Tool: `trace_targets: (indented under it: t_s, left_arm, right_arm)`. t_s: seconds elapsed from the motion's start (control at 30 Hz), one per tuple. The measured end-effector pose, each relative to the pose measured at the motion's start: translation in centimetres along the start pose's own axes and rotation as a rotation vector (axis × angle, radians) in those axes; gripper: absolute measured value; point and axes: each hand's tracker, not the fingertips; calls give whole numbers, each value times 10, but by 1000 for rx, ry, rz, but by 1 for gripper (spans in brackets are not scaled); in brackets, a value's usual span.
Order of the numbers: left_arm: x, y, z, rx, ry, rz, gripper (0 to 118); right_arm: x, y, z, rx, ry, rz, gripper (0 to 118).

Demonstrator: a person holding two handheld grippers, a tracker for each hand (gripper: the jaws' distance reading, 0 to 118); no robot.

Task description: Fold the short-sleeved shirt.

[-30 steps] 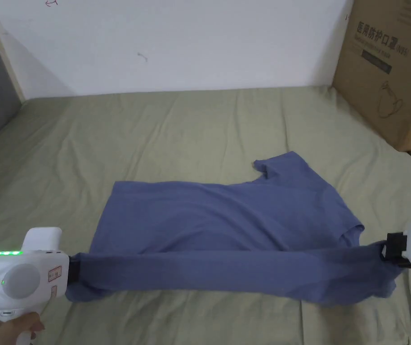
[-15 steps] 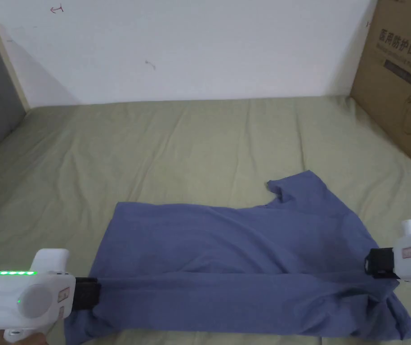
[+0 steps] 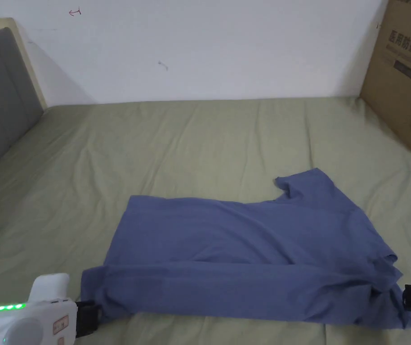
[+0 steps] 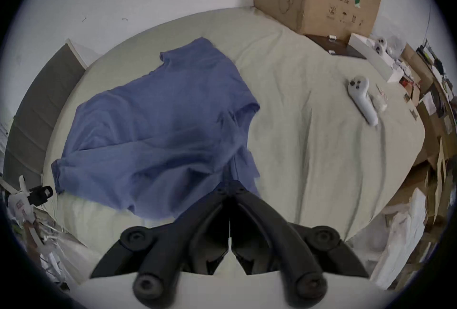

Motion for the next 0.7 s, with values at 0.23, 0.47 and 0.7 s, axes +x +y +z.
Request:
trace_targets:
  t_s: [0.23,0.47,0.7]
  left_arm:
    - [5,9,-45,-80,22,81,67]
    - [17,16,-30,-80,92,-45,3]
    - [10,15,-27,-62,64,11,3]
  right_arm:
    - [3,-22,2,-17,14,-29,0]
    - [10,-19,5,11,-4,-56,62]
    - [4,14,-40,-8,4,-81,90]
